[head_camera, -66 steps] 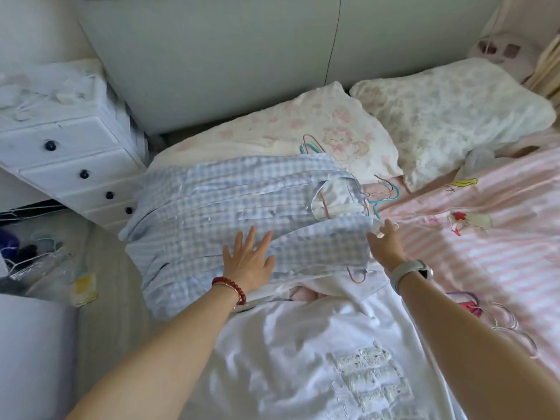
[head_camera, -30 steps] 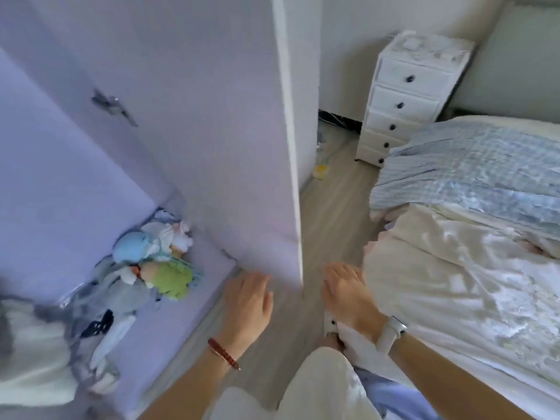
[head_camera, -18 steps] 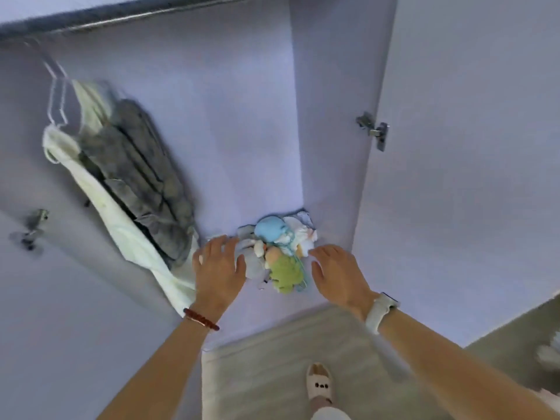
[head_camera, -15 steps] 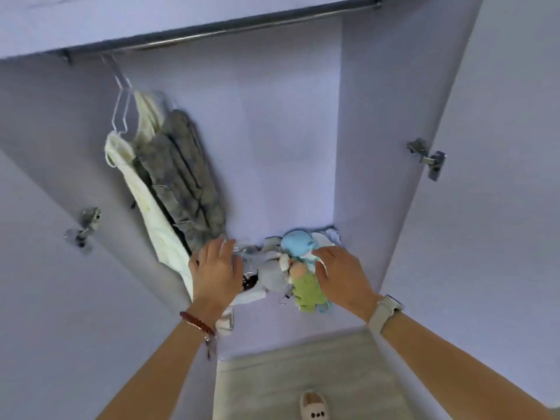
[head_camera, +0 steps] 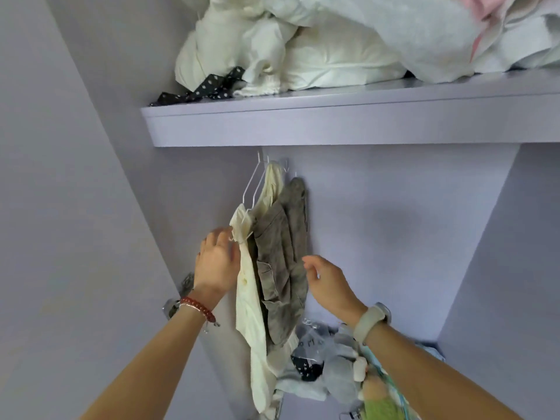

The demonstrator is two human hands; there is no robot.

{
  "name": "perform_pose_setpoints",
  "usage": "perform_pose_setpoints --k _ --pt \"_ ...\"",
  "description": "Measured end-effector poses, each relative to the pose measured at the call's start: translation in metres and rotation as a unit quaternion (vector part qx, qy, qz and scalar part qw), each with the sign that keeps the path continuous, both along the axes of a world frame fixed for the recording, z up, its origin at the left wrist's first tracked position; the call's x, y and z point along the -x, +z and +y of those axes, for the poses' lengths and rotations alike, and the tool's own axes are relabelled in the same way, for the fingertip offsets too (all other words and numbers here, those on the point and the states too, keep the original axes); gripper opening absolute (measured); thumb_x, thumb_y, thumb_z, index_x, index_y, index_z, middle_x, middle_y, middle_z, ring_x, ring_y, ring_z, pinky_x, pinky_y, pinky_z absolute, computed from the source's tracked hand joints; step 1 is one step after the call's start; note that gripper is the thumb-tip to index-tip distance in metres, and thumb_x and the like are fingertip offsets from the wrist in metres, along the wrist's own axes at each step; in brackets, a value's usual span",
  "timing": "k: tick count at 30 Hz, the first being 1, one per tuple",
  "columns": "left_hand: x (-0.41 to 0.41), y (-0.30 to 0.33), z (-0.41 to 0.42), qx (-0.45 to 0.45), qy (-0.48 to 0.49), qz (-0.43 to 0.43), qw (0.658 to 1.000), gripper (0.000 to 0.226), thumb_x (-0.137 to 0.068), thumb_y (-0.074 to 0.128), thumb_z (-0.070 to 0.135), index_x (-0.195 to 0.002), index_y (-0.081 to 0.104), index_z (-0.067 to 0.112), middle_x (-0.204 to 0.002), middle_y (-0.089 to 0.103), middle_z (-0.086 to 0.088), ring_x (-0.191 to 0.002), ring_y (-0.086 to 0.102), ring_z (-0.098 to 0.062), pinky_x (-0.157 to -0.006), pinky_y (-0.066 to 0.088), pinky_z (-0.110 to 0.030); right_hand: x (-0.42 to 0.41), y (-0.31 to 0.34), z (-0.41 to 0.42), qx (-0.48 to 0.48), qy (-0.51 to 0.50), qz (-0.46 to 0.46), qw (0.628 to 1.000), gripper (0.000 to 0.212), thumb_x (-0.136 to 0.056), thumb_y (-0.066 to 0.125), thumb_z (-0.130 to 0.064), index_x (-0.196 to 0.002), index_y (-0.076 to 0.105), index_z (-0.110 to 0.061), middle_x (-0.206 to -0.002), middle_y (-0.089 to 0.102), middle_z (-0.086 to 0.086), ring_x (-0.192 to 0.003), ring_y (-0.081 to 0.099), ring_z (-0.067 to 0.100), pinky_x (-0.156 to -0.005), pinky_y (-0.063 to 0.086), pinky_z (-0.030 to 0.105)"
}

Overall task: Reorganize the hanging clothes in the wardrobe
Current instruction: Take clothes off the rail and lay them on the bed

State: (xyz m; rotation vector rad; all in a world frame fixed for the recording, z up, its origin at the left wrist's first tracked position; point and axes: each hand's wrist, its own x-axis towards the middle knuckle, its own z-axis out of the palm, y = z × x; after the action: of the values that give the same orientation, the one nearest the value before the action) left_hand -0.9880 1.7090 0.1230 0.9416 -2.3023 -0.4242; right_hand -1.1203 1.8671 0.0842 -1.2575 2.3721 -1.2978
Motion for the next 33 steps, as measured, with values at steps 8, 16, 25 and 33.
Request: perform_pose_setpoints --k 8,16,25,33 --pt "0.032 0.007 -0.054 -0.081 -0.020 0.067 0.994 0.037 -0.096 0.043 0.018 -0.131 0.048 0.004 -0.132 0.049 -0.016 -0.112 0.054 -0.032 -0.092 0.042 -0.031 0.024 0.057 -0.127 0.086 0.024 -0.187 0.978 0.033 -0.096 0.033 -0.011 -0.125 0.048 -0.014 -0.119 0.053 -0.002 -0.111 0.047 0.016 -0.091 0.035 0.023" --pt "0.054 -0.001 -0.083 -0.116 -0.093 0.092 0.985 0.027 -0.091 0.053 0.011 -0.115 0.065 0.016 -0.075 0.065 0.005 -0.062 0.061 -0.015 -0.058 0.035 0.000 0.036 0.082 -0.182 0.142 -0.044 -0.384 0.911 0.030 -0.094 0.038 -0.008 -0.123 0.046 -0.009 -0.086 0.058 0.003 -0.072 0.054 0.015 -0.063 0.044 0.023" --pt "0.064 -0.012 -0.084 -0.154 -0.099 0.124 0.975 0.027 -0.091 0.051 0.013 -0.116 0.062 0.015 -0.097 0.069 -0.001 -0.079 0.062 -0.012 -0.061 0.038 -0.002 0.060 0.070 -0.156 0.159 -0.196 -0.109 0.962 0.029 -0.090 0.032 0.002 -0.102 0.058 0.003 -0.096 0.053 0.004 -0.088 0.049 0.018 -0.078 0.037 0.021" --pt "0.071 -0.008 -0.059 -0.033 -0.044 0.103 0.993 0.038 -0.088 0.055 0.010 -0.126 0.053 0.013 -0.122 0.049 -0.013 -0.111 0.045 -0.031 -0.094 0.034 -0.042 0.064 0.060 -0.100 0.202 -0.211 -0.027 0.956 0.025 -0.095 0.034 -0.003 -0.102 0.058 0.002 -0.079 0.053 0.004 -0.062 0.045 0.012 -0.056 0.035 0.017"
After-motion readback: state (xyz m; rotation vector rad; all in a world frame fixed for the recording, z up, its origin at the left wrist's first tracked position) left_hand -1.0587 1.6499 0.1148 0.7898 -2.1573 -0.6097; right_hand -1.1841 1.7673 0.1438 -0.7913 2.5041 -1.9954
